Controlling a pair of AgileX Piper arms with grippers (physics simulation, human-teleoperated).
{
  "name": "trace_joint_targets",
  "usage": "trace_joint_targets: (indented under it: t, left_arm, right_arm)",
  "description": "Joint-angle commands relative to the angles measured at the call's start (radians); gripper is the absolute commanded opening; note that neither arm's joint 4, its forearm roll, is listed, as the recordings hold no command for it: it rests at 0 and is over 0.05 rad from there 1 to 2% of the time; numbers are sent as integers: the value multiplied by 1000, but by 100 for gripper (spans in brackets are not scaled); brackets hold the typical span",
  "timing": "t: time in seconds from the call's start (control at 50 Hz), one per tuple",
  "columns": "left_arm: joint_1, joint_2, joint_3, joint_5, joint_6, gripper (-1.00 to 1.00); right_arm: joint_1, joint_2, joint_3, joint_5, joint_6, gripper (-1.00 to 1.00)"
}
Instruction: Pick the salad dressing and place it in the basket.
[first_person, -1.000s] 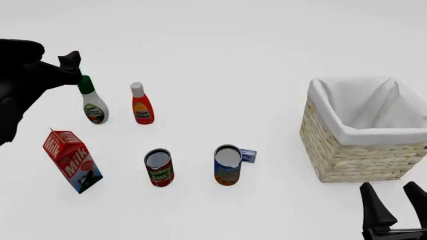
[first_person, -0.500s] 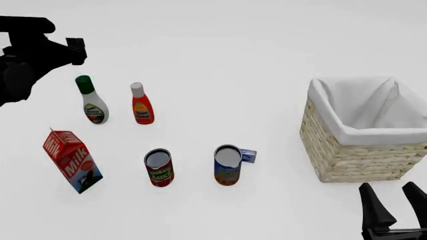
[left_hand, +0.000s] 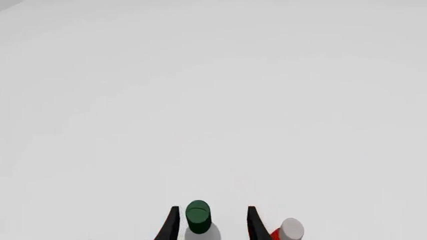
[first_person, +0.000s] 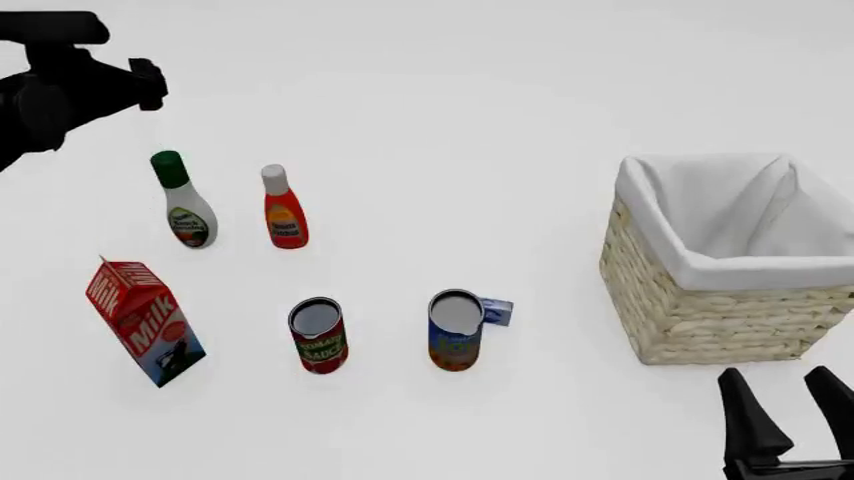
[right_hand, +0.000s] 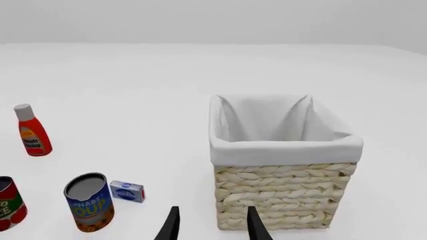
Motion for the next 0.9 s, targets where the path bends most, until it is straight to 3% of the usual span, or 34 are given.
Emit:
trace_joint_targets:
  t: [0.02, 0.36, 0.9]
  left_arm:
    - [29, 81, -118, 83, -30, 100]
    - [51, 226, -281, 159, -61, 100]
    - [77, 388, -369, 191, -54, 100]
  right_arm:
    - [8, 0, 0, 0, 1, 100]
    - [8, 9, 0, -9, -4, 100]
    - [20, 26, -1, -20, 0, 100]
